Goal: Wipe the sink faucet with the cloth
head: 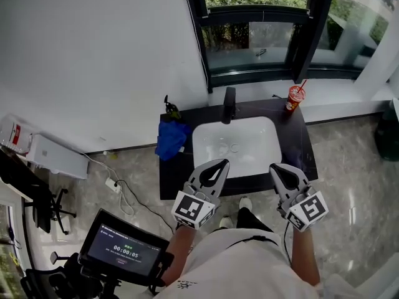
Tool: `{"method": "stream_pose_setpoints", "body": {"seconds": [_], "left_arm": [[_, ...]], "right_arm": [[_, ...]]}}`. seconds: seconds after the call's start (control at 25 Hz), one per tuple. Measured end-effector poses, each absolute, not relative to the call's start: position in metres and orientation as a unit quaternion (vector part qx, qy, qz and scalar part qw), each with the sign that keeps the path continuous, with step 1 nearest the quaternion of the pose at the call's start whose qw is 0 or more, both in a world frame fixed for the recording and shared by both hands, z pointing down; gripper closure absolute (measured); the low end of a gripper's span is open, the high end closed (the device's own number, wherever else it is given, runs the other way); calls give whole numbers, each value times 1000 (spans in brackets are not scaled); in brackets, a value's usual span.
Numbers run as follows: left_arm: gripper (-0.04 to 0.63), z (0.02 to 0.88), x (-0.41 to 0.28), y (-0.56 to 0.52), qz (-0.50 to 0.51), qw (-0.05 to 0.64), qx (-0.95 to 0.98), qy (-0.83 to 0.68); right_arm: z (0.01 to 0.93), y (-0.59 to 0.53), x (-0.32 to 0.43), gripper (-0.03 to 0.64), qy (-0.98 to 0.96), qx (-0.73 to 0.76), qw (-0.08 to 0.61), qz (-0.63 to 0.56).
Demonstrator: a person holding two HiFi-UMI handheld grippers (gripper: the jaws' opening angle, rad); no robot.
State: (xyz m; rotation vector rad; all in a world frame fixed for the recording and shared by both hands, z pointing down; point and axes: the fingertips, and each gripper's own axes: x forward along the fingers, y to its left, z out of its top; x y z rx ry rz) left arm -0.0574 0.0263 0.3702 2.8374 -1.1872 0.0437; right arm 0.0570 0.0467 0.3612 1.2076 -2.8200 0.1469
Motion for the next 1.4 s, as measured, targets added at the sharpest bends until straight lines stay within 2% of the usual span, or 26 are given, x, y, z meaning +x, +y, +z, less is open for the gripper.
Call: {"method": "stream_pose_setpoints", "body": {"seconds": [0.56, 0.84, 1.12, 1.28, 1.4], "left_arm": [[595, 367, -29, -67, 27, 22, 888, -459], [595, 390, -30, -83, 38, 43, 884, -464], [595, 404, -10, -95, 59, 39, 913, -402], [595, 420, 32, -94, 76, 41, 938, -335], [595, 434, 75, -91, 78, 45, 956, -279]], "right_arm": [[360, -58, 58, 614, -954, 294, 26, 50], [373, -71, 52, 614, -954, 290, 26, 66], [381, -76, 60, 614, -939, 337, 25, 68], [395, -69, 90, 614, -919, 386, 25, 75], [425, -65, 131, 614, -895, 435, 53, 77]]}}
